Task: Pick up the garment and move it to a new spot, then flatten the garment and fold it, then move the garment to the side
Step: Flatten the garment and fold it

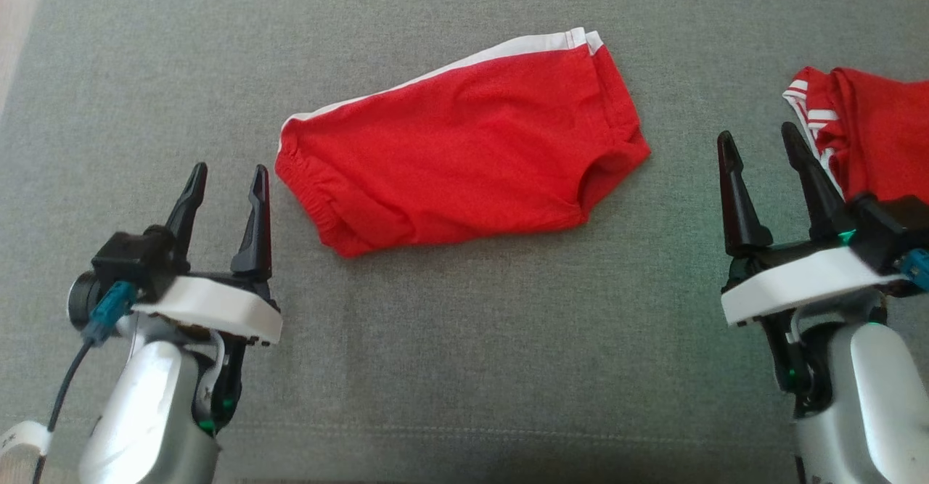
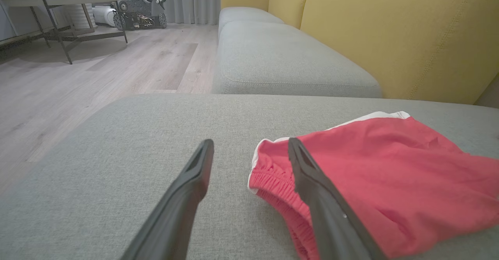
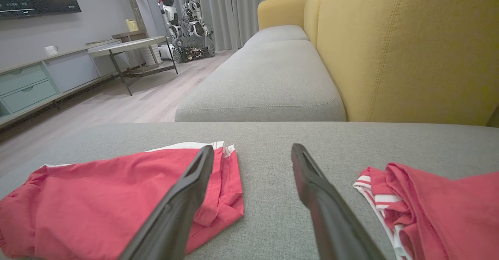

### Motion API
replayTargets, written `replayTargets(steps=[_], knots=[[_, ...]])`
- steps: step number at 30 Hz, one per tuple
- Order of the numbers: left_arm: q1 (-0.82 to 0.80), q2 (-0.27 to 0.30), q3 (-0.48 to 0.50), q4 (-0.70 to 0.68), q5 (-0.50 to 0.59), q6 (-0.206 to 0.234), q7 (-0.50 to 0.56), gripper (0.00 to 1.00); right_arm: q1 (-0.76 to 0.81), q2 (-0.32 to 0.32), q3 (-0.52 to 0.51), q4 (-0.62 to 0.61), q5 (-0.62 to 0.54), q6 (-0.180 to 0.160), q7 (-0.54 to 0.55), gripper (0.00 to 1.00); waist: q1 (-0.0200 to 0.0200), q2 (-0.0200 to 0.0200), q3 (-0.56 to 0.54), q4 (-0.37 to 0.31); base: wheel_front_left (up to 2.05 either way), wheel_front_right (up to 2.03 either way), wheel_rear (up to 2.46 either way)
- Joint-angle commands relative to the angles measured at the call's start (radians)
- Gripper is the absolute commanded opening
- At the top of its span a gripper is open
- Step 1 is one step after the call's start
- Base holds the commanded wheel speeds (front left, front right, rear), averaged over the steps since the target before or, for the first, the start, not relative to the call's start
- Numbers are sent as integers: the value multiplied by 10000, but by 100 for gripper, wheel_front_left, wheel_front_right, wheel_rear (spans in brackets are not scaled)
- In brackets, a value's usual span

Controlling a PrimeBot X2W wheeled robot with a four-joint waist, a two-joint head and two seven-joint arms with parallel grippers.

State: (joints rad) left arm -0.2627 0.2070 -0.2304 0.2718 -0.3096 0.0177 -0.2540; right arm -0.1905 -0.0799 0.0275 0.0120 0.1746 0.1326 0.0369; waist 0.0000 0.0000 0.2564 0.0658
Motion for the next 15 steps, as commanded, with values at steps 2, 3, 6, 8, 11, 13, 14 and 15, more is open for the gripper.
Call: replayTargets(steps=[2,3,6,8,11,13,14,15], knots=[[-365,348,316,-224,-18,69,-61,100,-92,39,175,-416,-63,-19,-24,100,0,0,-20,-2,0,0,0],[-369,354,310,-222,-24,73,-61,100,-88,46,164,-417,-70,-19,-24,100,0,0,-28,0,0,0,0],[-384,385,309,-231,-45,91,-61,100,-88,73,130,-429,-67,-19,-30,100,0,0,-27,-11,0,0,0],[-399,409,311,-247,-58,107,-55,100,-94,89,119,-444,-65,-19,-27,100,0,0,-11,-23,0,0,0],[-447,449,312,-301,-65,137,-41,100,-127,112,118,-454,-55,-19,-28,100,0,0,39,-44,0,0,0],[-475,464,318,-321,-71,146,-34,100,-168,120,105,-434,-37,-19,-36,100,0,0,74,-54,0,0,0],[-573,493,327,-357,-86,151,-17,100,-376,133,84,-349,14,-19,-96,100,0,0,189,-66,0,0,0],[-646,510,326,-373,-87,145,-10,100,-543,143,113,-293,72,-19,-165,100,0,0,268,-71,0,0,0]])
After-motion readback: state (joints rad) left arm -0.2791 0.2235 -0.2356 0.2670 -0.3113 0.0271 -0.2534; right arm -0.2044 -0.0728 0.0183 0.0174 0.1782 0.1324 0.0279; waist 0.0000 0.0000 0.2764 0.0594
